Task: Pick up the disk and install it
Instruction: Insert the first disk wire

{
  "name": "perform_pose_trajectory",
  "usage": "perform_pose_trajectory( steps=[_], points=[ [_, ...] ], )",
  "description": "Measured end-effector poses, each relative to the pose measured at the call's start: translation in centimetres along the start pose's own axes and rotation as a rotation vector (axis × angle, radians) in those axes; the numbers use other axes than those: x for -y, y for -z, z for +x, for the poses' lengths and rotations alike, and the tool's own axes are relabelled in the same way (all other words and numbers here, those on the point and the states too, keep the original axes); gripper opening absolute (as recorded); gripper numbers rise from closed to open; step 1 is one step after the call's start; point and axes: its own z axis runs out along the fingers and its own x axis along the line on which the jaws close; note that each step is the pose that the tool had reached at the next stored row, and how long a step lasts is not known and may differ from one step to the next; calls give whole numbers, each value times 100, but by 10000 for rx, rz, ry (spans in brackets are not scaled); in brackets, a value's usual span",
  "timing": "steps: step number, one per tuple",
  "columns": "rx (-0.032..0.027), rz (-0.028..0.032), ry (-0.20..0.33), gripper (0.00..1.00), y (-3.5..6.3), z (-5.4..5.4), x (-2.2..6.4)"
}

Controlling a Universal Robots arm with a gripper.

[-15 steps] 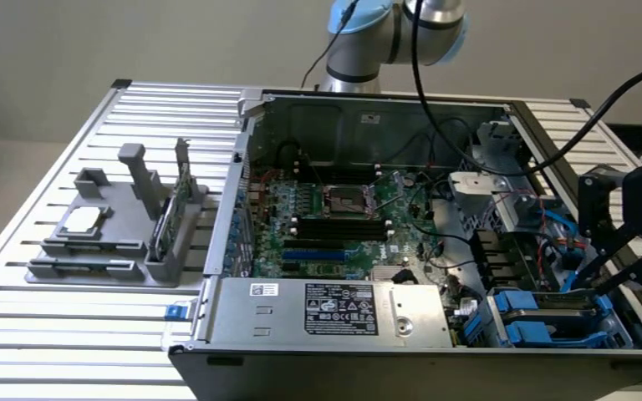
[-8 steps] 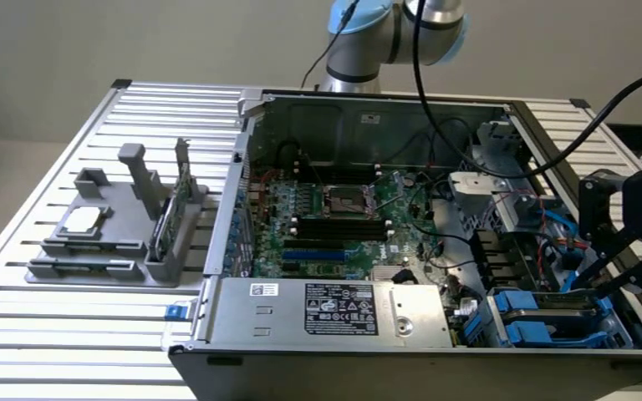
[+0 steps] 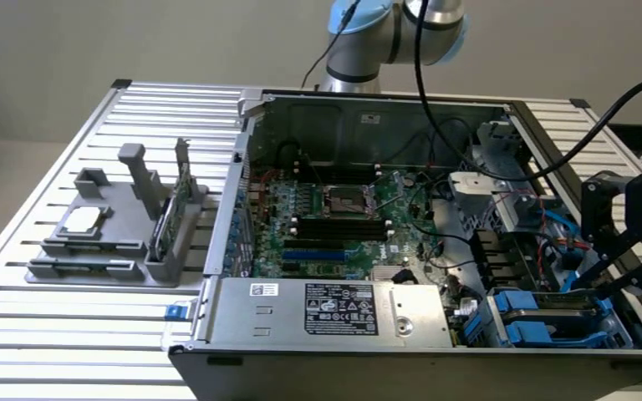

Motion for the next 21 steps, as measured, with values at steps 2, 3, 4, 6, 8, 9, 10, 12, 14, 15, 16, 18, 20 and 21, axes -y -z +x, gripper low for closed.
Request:
perform_pose_trajectory(
  steps=[2,3,4,6,8,9,10,12,14,15,16,18,20,21],
  points=[
    [-176,-106,0,25,-7,-21,7],
    [-279,-167,1,25,-10,-30,10],
    [-374,-224,2,25,-13,-41,13],
    [-497,-297,4,25,-24,-68,26],
    [-568,-341,5,25,-42,-101,43],
    [-606,-364,5,25,-51,-115,50],
    [-654,-392,3,25,-60,-126,56],
    [-726,-443,-53,25,-83,-135,60],
    [-796,-498,-165,25,-101,-137,60],
    [-843,-534,-228,25,-108,-138,61],
    [-900,-576,-289,25,-114,-138,61],
    [-1017,-661,-417,25,-128,-139,61],
    [-1081,-713,-525,25,-134,-140,59],
    [-1090,-724,-563,25,-134,-143,56]
  ],
)
